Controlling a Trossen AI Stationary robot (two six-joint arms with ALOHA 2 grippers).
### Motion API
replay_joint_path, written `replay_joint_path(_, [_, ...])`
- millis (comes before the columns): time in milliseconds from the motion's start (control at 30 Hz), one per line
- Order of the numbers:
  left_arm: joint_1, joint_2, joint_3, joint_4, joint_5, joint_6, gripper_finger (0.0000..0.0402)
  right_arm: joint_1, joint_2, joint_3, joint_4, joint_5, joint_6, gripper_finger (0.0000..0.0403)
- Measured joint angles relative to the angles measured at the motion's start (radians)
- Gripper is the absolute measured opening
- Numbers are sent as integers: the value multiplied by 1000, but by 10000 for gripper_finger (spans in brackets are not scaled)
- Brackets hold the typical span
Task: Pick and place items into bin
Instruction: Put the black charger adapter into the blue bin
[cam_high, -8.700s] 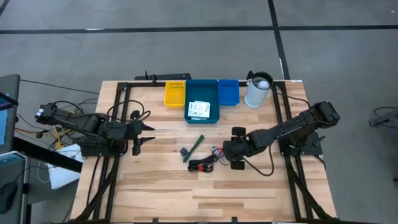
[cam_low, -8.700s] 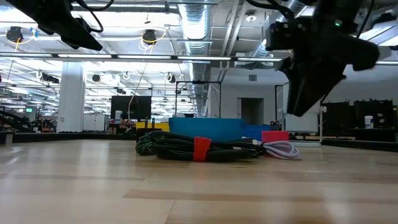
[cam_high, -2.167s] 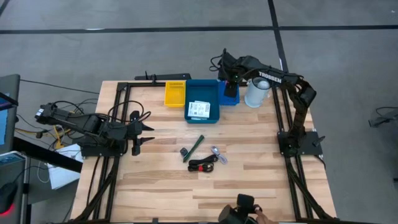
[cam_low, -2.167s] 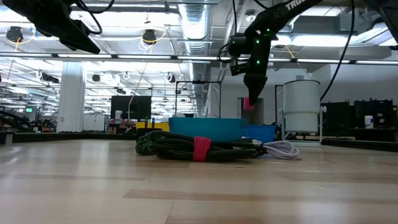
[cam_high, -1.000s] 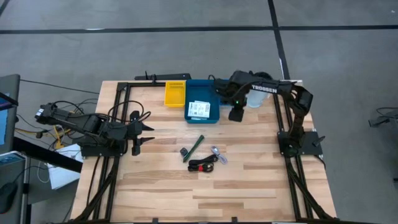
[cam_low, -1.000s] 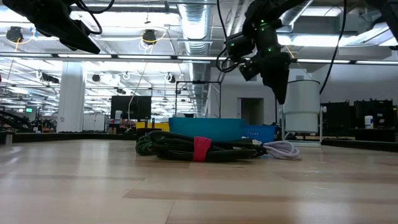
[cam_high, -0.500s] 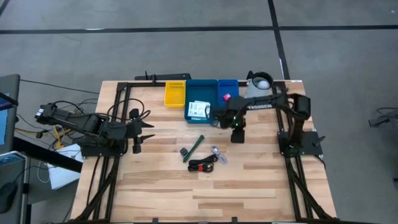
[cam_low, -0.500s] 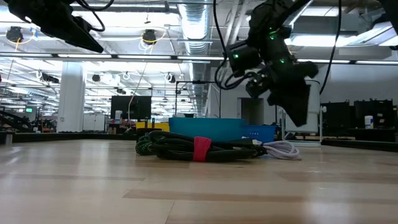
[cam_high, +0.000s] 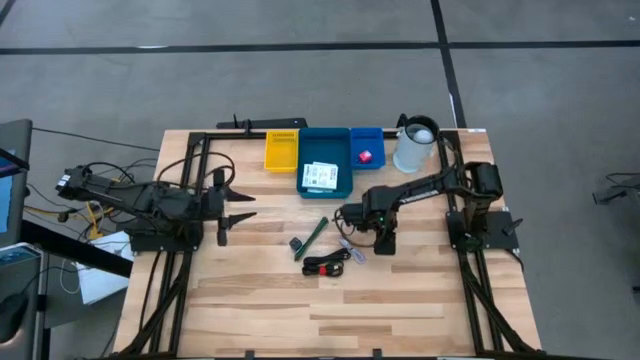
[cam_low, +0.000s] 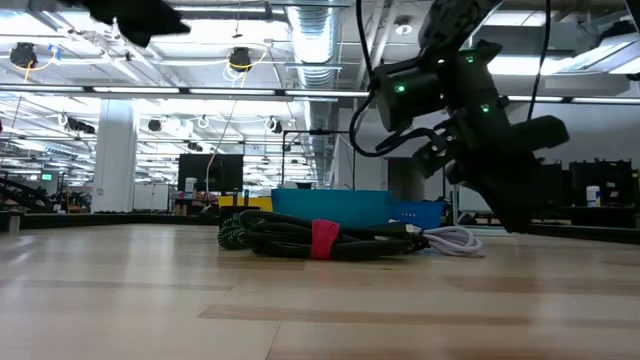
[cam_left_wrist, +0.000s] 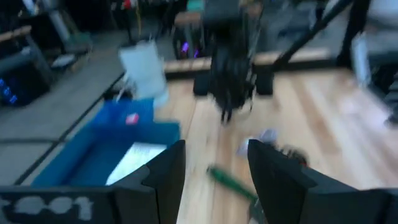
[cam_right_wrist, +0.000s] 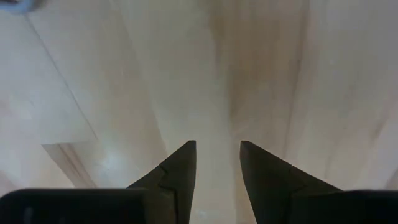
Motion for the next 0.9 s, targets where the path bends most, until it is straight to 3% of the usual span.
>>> replay_joint_path(233, [39, 70, 30, 159, -55, 32, 165, 80, 0, -15, -13, 65, 95, 118])
replay_joint_path(367, [89, 174, 108, 51, -50, 8, 165, 123, 0, -15, -11, 74, 113, 118])
replay_joint_path(600, [151, 427, 265, -144, 3, 0, 165, 171, 0, -15, 12, 191, 187, 118])
replay_joint_path(900, [168, 680, 372, -307, 211, 18, 169, 211, 0, -15, 53, 221, 267, 118])
